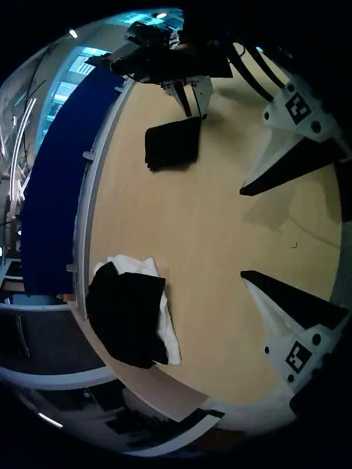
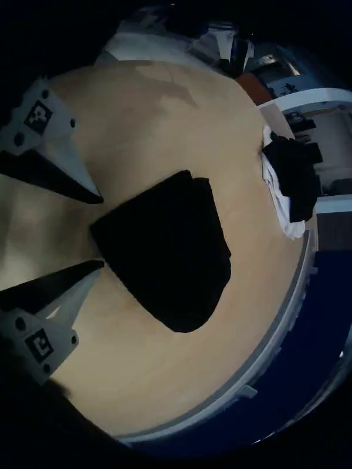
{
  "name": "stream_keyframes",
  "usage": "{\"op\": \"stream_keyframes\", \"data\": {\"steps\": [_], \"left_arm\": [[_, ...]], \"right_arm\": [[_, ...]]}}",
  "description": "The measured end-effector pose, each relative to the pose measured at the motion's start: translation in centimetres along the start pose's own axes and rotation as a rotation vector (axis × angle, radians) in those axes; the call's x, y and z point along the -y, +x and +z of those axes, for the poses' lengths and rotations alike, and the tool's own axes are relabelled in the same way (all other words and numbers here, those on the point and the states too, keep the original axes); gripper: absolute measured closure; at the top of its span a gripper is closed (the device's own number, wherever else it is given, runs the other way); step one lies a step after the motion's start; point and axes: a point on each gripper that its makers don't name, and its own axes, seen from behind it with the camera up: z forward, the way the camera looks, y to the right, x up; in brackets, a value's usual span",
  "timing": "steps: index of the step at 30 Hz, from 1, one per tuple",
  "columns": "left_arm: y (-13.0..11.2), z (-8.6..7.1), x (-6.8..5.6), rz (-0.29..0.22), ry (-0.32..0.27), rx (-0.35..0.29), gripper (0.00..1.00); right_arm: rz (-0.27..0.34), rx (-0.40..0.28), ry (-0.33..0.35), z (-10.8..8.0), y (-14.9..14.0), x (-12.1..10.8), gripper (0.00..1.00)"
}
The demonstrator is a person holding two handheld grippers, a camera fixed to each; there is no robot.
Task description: Fold towel
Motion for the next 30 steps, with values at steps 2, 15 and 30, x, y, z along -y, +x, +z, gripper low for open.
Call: {"op": "stream_keyframes", "data": {"steps": [2, 15, 30], "left_arm": [[0.03, 0.07, 0.03, 0.001, 0.0, 0.001, 0.06], [-0.05, 0.45, 0.18, 0.005, -0.001, 0.003, 0.06], [-0.01, 0.24, 0.13, 0.003, -0.003, 0.003, 0.06]], "right_arm": [[0.008, 0.002, -0.004, 0.14, -0.17, 0.12, 0.4], [0.047, -0.023, -0.025, 0.25, -0.24, -0.06, 0.76], [0.043, -0.044, -0.02, 0.2, 0.12, 0.09, 0.95]]}}
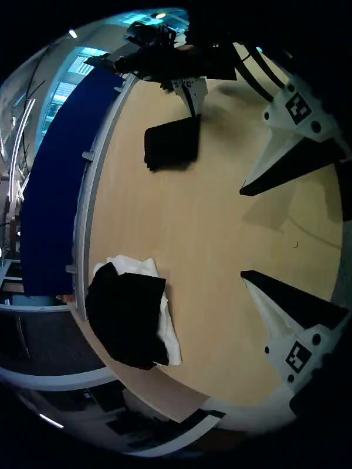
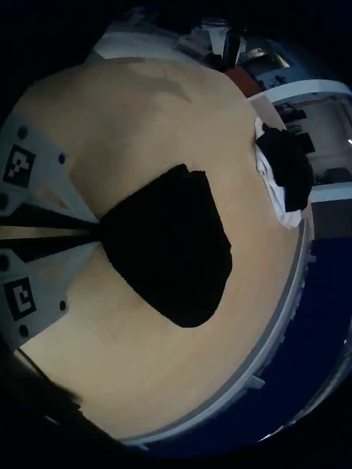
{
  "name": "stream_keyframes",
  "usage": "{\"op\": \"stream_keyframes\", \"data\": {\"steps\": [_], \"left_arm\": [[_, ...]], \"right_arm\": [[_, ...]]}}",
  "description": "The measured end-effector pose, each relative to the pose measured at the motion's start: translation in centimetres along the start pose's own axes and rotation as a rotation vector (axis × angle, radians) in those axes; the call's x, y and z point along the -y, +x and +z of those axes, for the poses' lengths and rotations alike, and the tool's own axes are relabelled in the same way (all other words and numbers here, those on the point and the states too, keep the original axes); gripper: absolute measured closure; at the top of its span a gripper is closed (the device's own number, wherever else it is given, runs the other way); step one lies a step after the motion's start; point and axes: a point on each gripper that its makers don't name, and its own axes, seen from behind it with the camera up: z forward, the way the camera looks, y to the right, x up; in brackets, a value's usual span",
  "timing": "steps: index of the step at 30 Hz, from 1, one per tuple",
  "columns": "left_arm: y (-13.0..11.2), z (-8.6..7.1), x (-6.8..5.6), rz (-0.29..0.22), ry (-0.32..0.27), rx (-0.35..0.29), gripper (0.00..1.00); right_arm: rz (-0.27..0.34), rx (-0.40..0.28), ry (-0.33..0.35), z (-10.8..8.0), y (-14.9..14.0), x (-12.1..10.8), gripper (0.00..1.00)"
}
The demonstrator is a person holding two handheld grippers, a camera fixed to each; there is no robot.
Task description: Fold towel
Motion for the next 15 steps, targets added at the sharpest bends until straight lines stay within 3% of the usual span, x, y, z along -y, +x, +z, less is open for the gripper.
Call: {"op": "stream_keyframes", "data": {"steps": [9, 15], "left_arm": [[0.2, -0.3, -0.1, -0.002, -0.002, -0.003, 0.06], [0.3, -0.5, 0.1, -0.006, -0.001, -0.008, 0.06]], "right_arm": [[-0.001, -0.037, 0.007, -0.6, 1.5, -0.1, 0.96], [0.009, -0.097, -0.007, -2.2, 4.3, -0.8, 0.97]]}}
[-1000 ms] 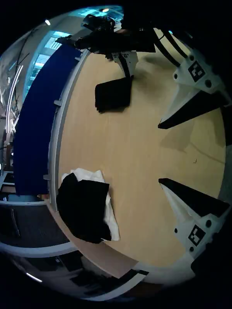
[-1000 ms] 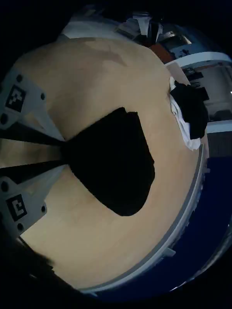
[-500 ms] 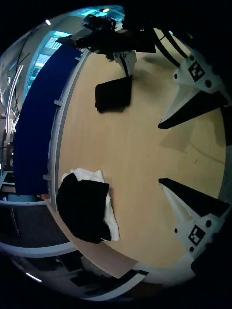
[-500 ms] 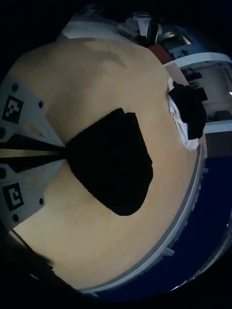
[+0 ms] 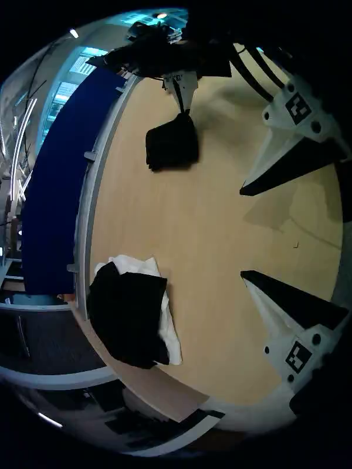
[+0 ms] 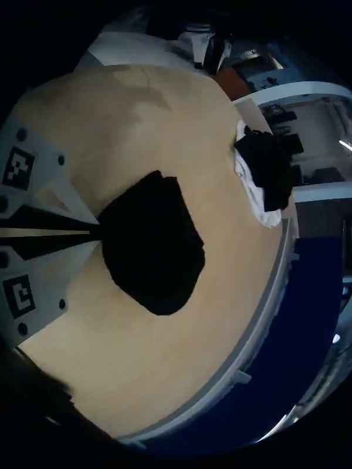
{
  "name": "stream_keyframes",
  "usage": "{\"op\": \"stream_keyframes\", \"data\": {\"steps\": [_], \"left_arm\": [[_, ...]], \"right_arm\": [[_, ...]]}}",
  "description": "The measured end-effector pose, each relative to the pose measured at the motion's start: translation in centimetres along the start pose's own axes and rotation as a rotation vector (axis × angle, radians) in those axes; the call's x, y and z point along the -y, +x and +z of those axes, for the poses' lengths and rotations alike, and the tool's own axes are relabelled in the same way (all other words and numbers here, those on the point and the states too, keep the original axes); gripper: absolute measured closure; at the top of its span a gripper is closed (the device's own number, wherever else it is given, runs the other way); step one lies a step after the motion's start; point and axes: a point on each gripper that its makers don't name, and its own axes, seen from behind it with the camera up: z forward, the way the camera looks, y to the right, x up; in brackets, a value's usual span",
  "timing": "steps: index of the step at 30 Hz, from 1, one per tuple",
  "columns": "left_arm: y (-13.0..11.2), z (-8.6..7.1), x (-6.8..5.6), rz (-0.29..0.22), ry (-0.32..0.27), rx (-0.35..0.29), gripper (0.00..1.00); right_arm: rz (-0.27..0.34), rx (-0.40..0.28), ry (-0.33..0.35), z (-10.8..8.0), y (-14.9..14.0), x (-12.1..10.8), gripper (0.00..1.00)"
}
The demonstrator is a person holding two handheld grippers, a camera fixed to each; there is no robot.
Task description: Fold towel
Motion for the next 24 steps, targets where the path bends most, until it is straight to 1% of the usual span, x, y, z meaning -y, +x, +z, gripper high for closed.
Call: {"op": "stream_keyframes", "data": {"steps": [6, 15, 18, 24], "left_arm": [[0.6, -0.1, 0.0, 0.004, 0.0, -0.015, 0.06], [2.2, -0.2, -0.8, 0.011, -0.013, -0.041, 0.06], [2.6, -0.2, -1.1, 0.015, -0.016, -0.05, 0.06], [3.2, -0.4, -1.5, 0.018, -0.02, -0.063, 0.06]], "right_arm": [[-0.01, -0.077, -0.004, -2.1, 4.5, -0.6, 0.97], [-0.044, -0.194, -0.042, -6.1, 11.7, -2.6, 0.97], [-0.046, -0.219, -0.054, -7.1, 13.2, -3.4, 0.97], [-0.043, -0.245, -0.074, -8.4, 14.5, -4.5, 0.97]]}}
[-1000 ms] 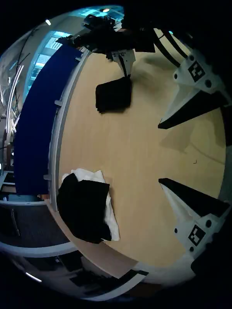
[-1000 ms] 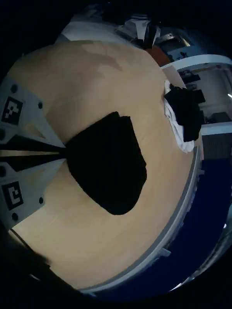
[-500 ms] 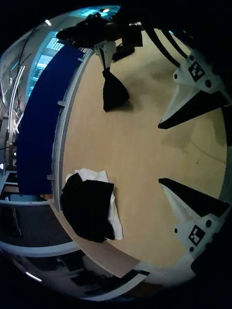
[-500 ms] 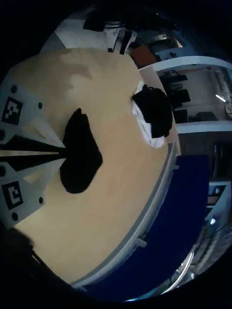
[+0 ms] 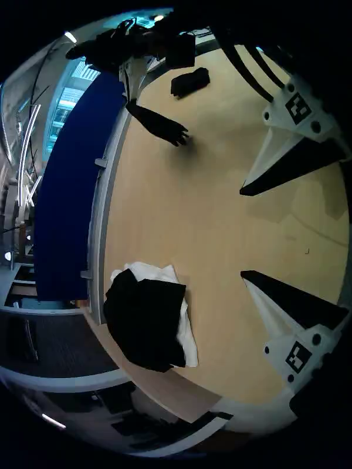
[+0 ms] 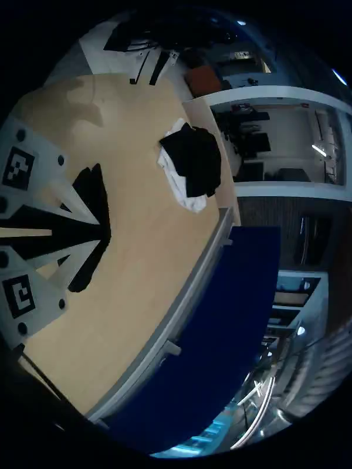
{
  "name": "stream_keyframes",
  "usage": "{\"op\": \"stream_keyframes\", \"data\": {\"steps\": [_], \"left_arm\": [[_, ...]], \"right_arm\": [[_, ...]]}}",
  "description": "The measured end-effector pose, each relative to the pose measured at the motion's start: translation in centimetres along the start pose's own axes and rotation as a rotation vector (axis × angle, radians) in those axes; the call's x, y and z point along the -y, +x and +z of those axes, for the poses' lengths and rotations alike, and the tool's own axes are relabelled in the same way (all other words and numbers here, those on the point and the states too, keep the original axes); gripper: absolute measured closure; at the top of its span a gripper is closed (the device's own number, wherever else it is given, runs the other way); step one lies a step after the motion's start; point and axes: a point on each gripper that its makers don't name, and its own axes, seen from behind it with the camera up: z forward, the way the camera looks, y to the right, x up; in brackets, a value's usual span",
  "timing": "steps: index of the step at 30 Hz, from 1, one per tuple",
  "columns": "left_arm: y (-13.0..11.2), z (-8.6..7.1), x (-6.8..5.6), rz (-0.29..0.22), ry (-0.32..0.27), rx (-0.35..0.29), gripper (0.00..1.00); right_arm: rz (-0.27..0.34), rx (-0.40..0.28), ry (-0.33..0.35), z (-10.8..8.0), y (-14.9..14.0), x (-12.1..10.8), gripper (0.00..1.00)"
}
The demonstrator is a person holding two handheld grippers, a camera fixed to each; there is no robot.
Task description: Fold towel
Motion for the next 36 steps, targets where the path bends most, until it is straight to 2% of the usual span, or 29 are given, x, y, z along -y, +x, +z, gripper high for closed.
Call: {"op": "stream_keyframes", "data": {"steps": [9, 18, 27, 36], "left_arm": [[0.5, -0.5, -0.5, 0.005, -0.003, -0.005, 0.06], [0.3, -0.5, -1.0, 0.011, -0.009, -0.002, 0.06], [0.2, -0.2, -1.3, 0.03, -0.015, 0.006, 0.06], [1.0, 0.1, -2.2, 0.046, -0.026, 0.007, 0.06]], "right_arm": [[-0.002, -0.015, -0.021, -1.3, 0.9, -1.8, 0.97], [0.018, -0.025, -0.05, -4.2, 1.2, -5.5, 0.97], [0.049, -0.002, -0.141, -8.4, -0.5, -12.6, 0.97], [0.09, 0.009, -0.234, -12.4, -2.5, -19.5, 0.97]]}}
